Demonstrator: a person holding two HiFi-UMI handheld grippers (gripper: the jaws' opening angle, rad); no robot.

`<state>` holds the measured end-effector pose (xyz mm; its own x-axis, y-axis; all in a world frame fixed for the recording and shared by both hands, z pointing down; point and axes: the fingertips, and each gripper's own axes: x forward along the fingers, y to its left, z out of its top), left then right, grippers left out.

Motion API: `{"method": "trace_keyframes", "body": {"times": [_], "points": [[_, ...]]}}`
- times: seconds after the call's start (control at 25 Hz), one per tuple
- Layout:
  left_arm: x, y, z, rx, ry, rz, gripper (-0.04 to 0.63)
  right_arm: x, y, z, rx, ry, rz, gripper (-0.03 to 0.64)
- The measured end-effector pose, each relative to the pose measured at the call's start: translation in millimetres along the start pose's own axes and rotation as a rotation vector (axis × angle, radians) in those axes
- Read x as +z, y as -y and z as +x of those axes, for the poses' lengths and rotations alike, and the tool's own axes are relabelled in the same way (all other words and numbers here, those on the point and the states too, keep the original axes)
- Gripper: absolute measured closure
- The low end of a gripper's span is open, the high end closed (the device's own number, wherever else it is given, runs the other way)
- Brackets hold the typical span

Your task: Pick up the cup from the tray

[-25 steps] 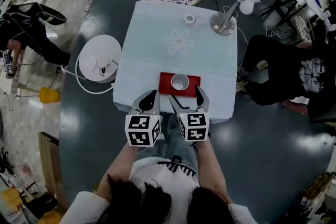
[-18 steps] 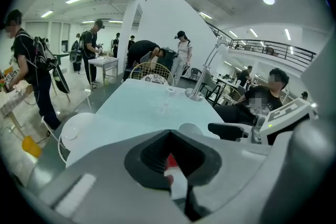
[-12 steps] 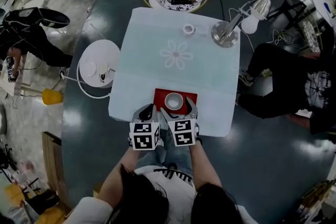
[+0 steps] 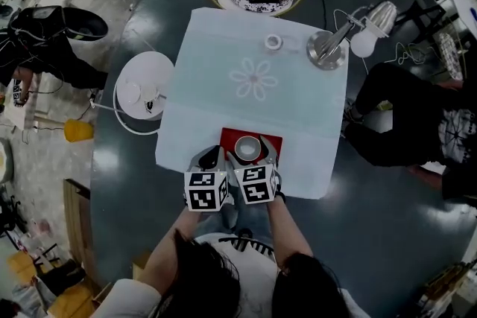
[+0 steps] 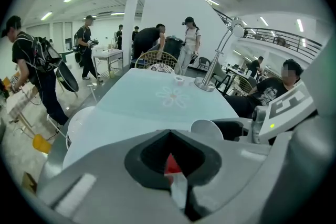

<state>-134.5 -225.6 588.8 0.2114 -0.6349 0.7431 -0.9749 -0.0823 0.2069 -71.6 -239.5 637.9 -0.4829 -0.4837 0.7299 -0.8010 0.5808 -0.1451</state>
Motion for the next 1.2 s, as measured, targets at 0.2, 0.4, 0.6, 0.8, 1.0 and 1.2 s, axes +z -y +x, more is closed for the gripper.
{"method": "trace_keyframes", "body": {"times": [0.2,0.4,0.6,0.8,1.0,1.2], "points": [[-5,3,-4,-0.005,-0.011,-0.008,0.595,-3,-2,1,-0.004,-0.002,0.014,0.218],[-1,11,-4,-0.026,0.001,0.002,0.595,1,6,-4,-0.027,0.004,0.019,0.225],[8,21,-3,-0.038,0.02,0.02,0.594,12,18,-16,-0.029,0.029,0.061,0.227],[12,35,-1,-0.076,0.037,0.022,0.594,22,47,-32,-0.088,0.072,0.093,0.23],[28,41,2,-0.096,0.069,0.028,0.595,28,74,-47,-0.139,0.101,0.11,0.23],[39,47,14,-0.117,0.067,0.08,0.594,34,93,-54,-0.183,0.109,0.12,0.232]]}}
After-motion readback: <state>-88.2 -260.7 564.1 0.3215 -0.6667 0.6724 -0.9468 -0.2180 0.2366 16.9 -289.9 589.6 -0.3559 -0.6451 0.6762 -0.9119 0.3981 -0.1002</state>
